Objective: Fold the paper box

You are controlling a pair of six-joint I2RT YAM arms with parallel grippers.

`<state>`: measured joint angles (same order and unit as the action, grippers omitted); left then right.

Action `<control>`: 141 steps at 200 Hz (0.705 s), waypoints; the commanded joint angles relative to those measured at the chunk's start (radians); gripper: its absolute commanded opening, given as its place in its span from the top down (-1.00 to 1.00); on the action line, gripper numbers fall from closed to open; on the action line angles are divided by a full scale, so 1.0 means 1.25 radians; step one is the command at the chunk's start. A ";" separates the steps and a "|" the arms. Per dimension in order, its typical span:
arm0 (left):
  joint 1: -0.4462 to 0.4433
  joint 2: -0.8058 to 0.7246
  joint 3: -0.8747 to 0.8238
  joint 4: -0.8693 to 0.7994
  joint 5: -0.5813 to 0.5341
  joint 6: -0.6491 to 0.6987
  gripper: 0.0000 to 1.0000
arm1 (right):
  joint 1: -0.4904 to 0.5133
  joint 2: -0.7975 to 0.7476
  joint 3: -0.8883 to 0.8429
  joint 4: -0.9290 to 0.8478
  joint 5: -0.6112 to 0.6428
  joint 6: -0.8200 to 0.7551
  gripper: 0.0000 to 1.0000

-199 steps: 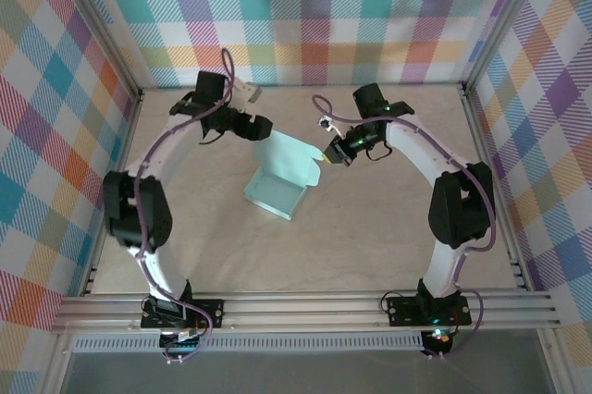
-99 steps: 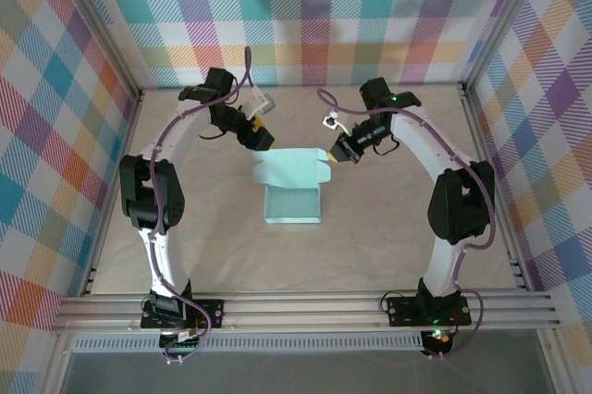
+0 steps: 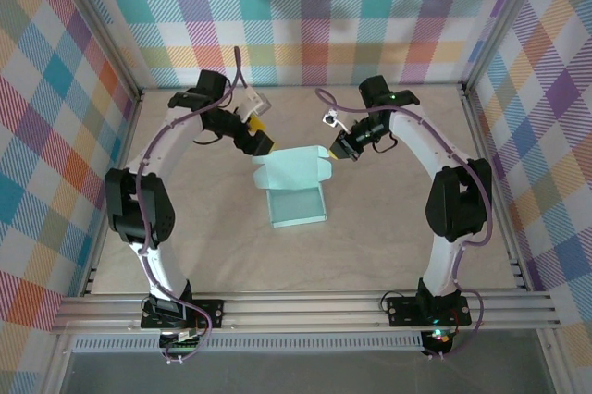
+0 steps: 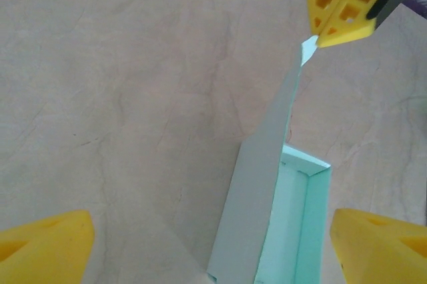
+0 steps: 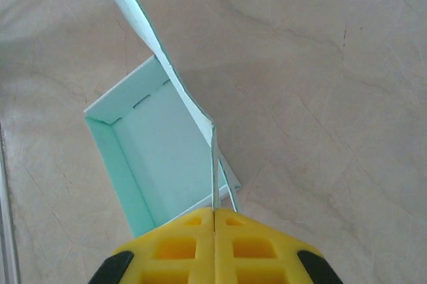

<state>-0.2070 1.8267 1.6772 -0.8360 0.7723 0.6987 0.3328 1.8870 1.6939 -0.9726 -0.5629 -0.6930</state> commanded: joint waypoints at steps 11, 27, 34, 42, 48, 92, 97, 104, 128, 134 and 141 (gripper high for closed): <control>-0.003 -0.057 -0.086 0.021 -0.044 -0.010 -0.81 | -0.004 -0.041 -0.024 0.010 -0.015 -0.020 1.00; -0.018 -0.074 -0.128 0.053 -0.079 -0.009 -0.81 | -0.004 -0.047 -0.025 0.009 -0.026 -0.025 1.00; -0.024 -0.073 -0.137 0.060 -0.092 -0.012 -0.81 | -0.004 -0.047 -0.024 0.009 -0.029 -0.027 1.00; -0.030 -0.069 -0.144 0.067 -0.107 -0.015 -0.81 | -0.004 -0.046 -0.022 0.006 -0.033 -0.029 1.00; -0.035 -0.066 -0.150 0.065 -0.113 -0.003 -0.80 | -0.005 -0.046 -0.021 0.004 -0.033 -0.032 1.00; -0.043 -0.031 -0.139 0.015 -0.126 0.047 -0.41 | -0.004 -0.049 -0.020 -0.009 -0.032 -0.042 1.00; -0.043 -0.028 -0.134 0.004 -0.123 0.052 -0.40 | -0.004 -0.048 -0.019 -0.008 -0.033 -0.042 1.00; -0.044 -0.026 -0.133 -0.006 -0.120 0.057 -0.35 | -0.004 -0.047 -0.019 -0.007 -0.034 -0.042 1.00; -0.048 -0.031 -0.159 0.011 -0.146 0.062 -0.28 | -0.004 -0.042 -0.013 -0.008 -0.030 -0.039 1.00; -0.048 -0.035 -0.170 0.016 -0.157 0.066 -0.25 | -0.005 -0.041 -0.011 -0.008 -0.027 -0.037 1.00; -0.049 -0.037 -0.178 0.018 -0.170 0.070 -0.20 | -0.005 -0.040 -0.009 -0.010 -0.026 -0.038 1.00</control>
<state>-0.2607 1.7813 1.4857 -0.8089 0.6006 0.7456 0.3328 1.8614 1.6707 -0.9630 -0.5621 -0.7189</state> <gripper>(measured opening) 0.632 0.048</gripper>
